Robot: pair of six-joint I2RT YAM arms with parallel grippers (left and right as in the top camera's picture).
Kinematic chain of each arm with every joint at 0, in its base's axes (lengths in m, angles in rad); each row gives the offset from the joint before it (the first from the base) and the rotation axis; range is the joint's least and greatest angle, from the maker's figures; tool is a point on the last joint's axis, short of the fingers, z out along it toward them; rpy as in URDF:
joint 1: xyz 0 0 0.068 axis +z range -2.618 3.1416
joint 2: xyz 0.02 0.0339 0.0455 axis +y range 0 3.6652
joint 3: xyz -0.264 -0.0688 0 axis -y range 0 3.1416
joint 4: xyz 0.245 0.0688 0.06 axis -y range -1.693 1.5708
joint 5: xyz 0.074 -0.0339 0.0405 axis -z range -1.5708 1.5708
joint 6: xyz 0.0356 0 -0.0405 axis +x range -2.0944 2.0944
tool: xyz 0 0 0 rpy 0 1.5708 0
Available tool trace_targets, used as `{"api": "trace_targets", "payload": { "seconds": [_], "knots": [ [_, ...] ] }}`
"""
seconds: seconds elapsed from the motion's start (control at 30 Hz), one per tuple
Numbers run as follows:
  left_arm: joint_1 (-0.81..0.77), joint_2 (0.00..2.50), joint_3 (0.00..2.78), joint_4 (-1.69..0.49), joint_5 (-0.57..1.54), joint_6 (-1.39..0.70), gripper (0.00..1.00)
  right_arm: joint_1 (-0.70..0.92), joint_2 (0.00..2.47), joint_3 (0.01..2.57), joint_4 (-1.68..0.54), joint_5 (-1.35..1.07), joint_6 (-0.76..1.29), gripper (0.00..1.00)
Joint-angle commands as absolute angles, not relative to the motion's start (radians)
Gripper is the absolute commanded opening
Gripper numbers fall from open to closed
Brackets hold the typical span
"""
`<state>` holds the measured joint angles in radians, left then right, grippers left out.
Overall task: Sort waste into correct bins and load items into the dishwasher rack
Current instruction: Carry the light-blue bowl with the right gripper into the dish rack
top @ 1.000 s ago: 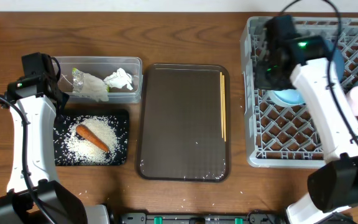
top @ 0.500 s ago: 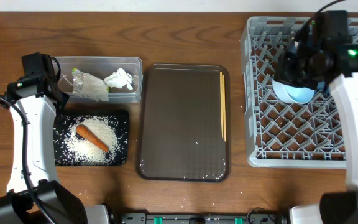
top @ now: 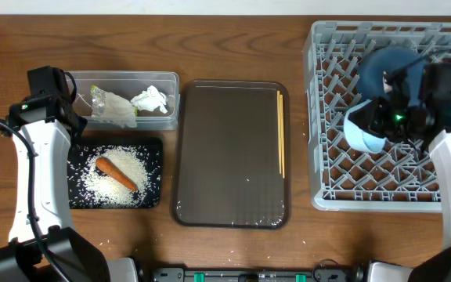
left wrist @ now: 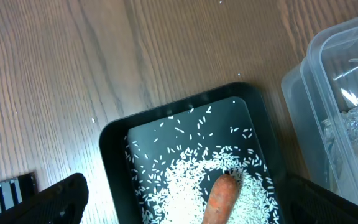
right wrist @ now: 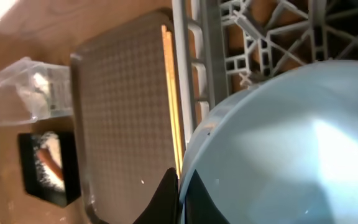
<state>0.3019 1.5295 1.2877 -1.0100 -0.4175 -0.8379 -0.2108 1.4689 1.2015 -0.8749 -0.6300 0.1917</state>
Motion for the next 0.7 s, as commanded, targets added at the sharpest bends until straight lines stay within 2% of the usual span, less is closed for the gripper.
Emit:
{"api": "trace_targets", "payload": {
  "seconds": [0.0, 0.27, 0.57, 0.67],
  "knots": [
    [0.305, 1.526, 1.285, -1.012, -0.423, -0.844, 0.99, -0.288, 1.451, 1.139, -0.814, -0.849, 0.140, 0.01],
    [0.305, 1.526, 1.285, -1.012, -0.423, -0.844, 0.99, -0.433, 1.451, 1.061, -0.733, -1.044, 0.076, 0.01],
    [0.305, 1.526, 1.285, -1.012, -0.423, -0.844, 0.99, -0.464, 1.451, 0.963, -0.535, -1.264, 0.074, 0.01],
    [0.305, 1.526, 1.285, -1.012, -0.423, -0.844, 0.99, -0.466, 1.452, 0.953, -0.501, -1.267, 0.110, 0.01]
  ]
}}
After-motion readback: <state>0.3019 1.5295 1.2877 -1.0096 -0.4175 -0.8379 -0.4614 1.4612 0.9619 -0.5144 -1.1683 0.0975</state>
